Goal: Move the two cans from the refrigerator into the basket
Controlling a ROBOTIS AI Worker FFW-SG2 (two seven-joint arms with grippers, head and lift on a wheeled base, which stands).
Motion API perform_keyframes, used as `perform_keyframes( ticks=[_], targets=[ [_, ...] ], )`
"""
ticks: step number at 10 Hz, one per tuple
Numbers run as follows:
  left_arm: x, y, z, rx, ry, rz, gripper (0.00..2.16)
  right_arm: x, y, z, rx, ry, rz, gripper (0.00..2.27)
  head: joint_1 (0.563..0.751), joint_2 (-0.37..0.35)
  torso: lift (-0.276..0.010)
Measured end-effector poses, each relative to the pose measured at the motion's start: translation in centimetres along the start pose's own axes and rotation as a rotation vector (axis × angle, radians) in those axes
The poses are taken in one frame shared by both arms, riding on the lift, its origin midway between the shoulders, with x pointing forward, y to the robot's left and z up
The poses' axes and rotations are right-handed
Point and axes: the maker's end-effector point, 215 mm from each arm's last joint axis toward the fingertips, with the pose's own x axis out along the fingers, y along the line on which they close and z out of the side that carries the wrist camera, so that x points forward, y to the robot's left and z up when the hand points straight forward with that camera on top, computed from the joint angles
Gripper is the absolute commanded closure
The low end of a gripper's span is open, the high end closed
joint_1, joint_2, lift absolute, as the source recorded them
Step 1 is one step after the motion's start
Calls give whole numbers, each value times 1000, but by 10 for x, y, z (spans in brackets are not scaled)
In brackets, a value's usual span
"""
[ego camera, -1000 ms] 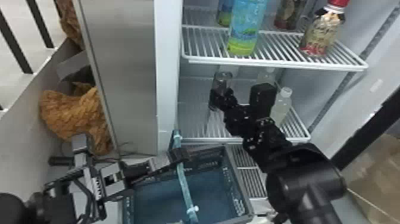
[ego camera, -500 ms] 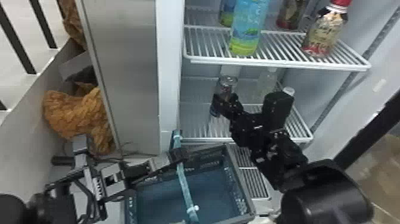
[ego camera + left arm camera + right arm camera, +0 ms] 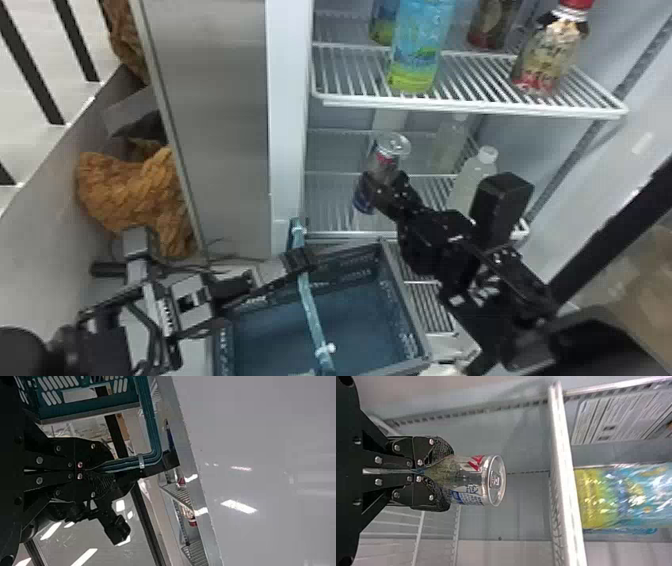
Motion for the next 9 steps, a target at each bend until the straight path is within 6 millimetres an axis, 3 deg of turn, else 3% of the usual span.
perform_keyframes(
  ticks=[5,9],
  targets=[
    [0,0,-1,-2,-1,-1,1210,-53,35,-6,45,67,75,1286,695,-131,-219],
    [1,0,-1,-2,0,-3,1210,-84,56,-35,75,181,126,1286,695,-128,-219]
  ],
)
